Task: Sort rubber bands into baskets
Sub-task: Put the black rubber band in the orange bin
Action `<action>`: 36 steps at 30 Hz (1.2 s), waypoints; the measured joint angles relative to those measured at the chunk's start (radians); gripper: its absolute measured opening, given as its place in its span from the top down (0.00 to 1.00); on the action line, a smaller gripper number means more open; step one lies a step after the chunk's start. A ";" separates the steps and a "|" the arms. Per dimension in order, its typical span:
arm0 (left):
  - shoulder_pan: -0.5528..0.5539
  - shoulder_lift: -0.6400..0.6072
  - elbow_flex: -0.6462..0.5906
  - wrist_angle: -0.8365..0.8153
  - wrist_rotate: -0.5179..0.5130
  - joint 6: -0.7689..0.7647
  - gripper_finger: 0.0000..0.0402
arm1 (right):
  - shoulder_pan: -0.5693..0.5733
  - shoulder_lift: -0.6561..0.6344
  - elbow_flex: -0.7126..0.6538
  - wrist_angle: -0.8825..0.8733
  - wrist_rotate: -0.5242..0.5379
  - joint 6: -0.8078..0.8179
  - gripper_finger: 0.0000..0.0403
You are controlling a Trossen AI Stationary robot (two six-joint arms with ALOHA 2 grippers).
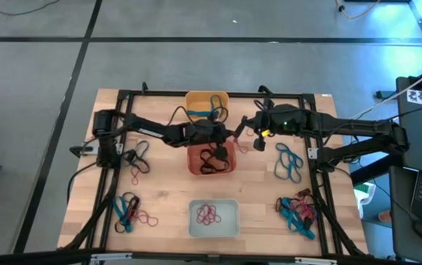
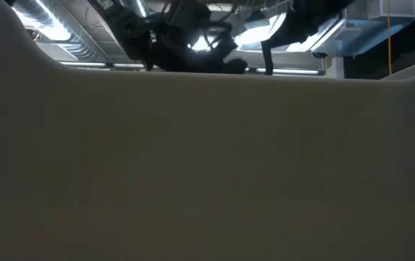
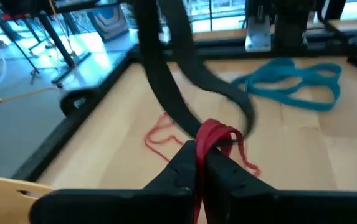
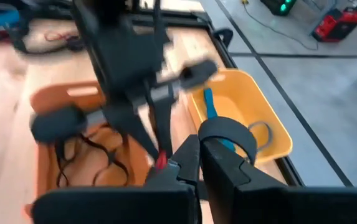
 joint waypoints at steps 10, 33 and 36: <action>-0.006 -0.117 0.000 0.002 -0.047 0.018 0.99 | 0.000 0.000 0.000 -0.079 0.055 0.009 0.95; 0.060 -0.027 0.010 0.070 -0.105 -0.028 0.99 | 0.000 -0.007 -0.001 -0.253 0.348 0.048 0.95; 0.060 0.019 0.043 0.069 -0.091 -0.054 0.99 | 0.000 -0.021 -0.001 -0.264 0.380 0.029 0.95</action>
